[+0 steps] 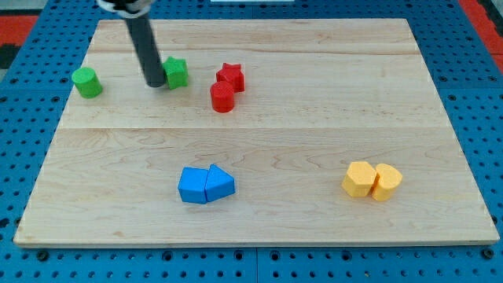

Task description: Move the green star towards the top left of the red circle

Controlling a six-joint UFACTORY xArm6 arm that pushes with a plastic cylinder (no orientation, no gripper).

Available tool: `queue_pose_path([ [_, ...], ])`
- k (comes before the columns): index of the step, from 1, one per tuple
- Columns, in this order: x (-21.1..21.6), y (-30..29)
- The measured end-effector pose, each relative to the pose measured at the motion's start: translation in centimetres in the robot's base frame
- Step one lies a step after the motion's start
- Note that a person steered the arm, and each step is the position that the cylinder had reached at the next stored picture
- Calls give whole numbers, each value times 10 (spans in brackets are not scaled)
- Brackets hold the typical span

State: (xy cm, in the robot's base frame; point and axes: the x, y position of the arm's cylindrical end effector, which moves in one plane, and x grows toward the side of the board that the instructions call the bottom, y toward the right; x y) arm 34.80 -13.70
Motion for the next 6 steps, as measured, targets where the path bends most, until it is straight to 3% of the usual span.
queue_pose_path([
  [1,-1,12],
  [2,-23,-64],
  [3,-78,-30],
  [4,-68,37],
  [5,-28,62],
  [6,-34,44],
])
